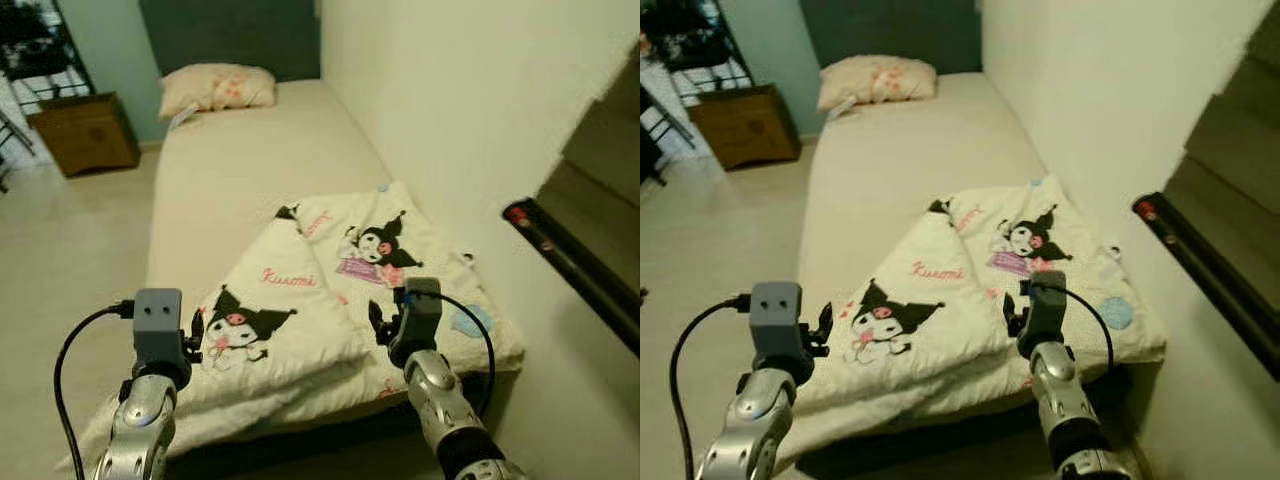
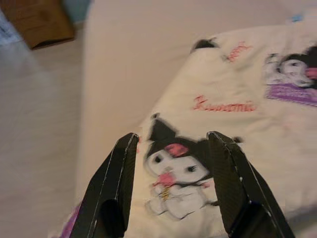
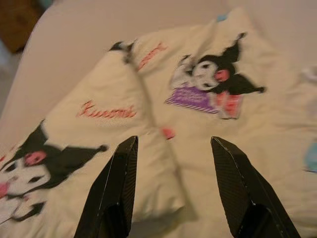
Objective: Clean up the room
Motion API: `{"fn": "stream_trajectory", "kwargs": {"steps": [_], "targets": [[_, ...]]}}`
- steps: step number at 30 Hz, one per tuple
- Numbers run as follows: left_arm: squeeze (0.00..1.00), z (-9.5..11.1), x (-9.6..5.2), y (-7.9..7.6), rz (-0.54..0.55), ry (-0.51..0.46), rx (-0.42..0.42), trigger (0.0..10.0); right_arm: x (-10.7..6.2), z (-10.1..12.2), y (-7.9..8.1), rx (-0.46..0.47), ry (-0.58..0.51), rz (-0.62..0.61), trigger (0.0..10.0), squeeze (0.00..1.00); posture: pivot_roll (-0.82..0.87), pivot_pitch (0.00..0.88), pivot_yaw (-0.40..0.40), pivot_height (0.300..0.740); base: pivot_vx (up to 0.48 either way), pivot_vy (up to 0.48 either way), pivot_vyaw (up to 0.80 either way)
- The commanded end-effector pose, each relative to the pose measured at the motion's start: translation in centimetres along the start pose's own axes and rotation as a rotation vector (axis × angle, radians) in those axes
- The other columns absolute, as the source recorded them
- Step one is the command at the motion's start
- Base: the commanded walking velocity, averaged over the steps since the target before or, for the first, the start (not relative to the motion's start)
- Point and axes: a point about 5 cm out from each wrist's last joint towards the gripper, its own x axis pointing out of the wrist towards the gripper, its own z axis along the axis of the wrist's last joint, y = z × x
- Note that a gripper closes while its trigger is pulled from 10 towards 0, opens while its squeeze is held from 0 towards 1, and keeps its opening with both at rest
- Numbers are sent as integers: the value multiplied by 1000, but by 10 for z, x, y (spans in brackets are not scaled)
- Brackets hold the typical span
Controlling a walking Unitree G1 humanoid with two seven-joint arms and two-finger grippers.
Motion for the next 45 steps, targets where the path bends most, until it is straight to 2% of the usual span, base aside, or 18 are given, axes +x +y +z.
{"fn": "stream_trajectory", "kwargs": {"steps": [1,10,41,45], "targets": [[0,-3,-2,5,11,10,31,10000,-1,-3,1,2,11,3,10000,0,-16,101,53,740,0,0,0],[0,-6,-4,11,27,24,42,10000,0,-3,4,-3,15,20,10000,0,-7,103,54,740,0,0,0],[0,-5,-2,6,3,27,38,10000,-1,-6,5,-1,19,13,10000,0,-9,107,58,740,0,0,0],[0,-4,-2,5,0,24,33,10000,-1,-6,5,-1,20,14,10000,0,-9,107,58,740,0,345,0]]}}
